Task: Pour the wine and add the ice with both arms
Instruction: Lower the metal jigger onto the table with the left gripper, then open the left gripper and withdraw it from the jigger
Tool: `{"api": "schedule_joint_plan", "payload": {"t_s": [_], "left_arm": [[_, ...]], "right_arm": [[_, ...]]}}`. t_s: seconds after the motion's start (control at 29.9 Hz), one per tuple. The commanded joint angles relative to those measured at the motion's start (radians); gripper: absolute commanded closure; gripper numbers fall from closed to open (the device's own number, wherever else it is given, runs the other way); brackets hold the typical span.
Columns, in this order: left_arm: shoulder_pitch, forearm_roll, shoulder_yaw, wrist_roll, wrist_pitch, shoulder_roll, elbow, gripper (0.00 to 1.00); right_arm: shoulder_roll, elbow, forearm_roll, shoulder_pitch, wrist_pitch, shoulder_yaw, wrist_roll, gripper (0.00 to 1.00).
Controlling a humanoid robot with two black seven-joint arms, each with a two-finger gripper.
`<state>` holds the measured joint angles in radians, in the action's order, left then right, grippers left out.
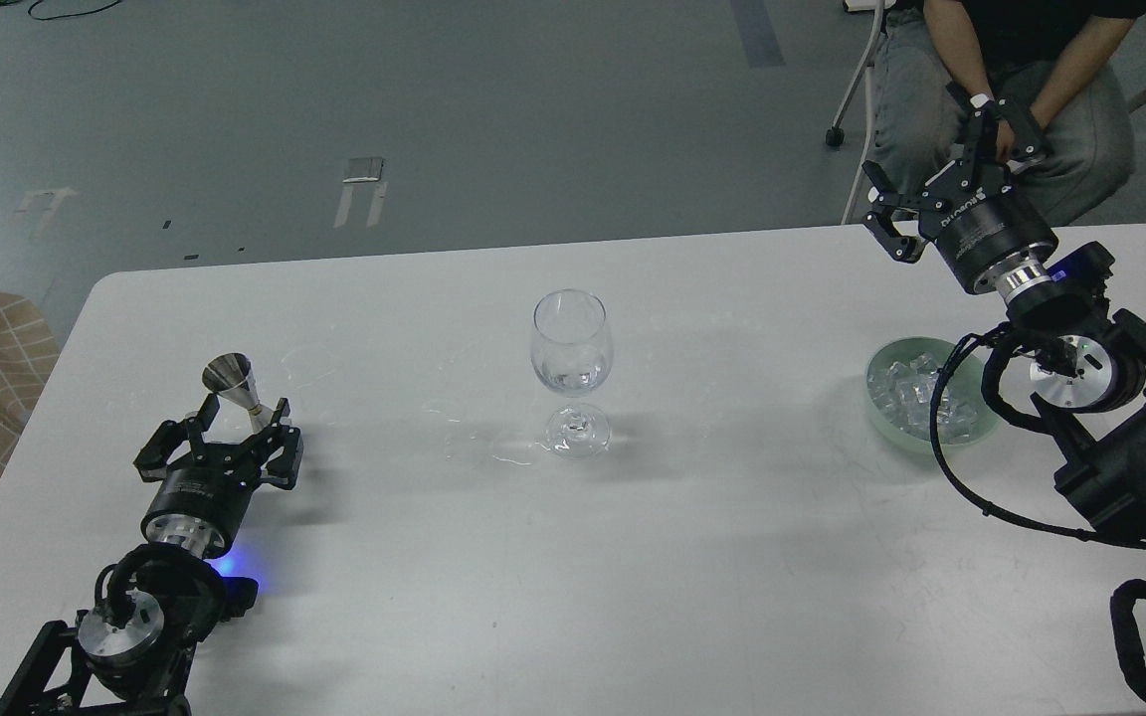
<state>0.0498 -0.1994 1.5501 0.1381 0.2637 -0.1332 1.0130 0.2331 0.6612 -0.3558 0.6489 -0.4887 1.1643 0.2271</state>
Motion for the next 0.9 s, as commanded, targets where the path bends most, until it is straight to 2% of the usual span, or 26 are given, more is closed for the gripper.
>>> {"api": "schedule_joint_plan", "payload": {"t_s": [0.0,0.87], "left_arm": [[-0.001,0.000,-0.001,0.001,-0.001,0.000,0.001,0.24],[-0.071,-0.002,0.013,0.008,-0.003,-0.042,0.078,0.24]], "right_arm": [[0.000,0.000,0.000,-0.002,0.000,0.000,0.000,0.00],[0.002,0.000,0.000,-0.008,0.000,0.000,0.000,0.00]]}}
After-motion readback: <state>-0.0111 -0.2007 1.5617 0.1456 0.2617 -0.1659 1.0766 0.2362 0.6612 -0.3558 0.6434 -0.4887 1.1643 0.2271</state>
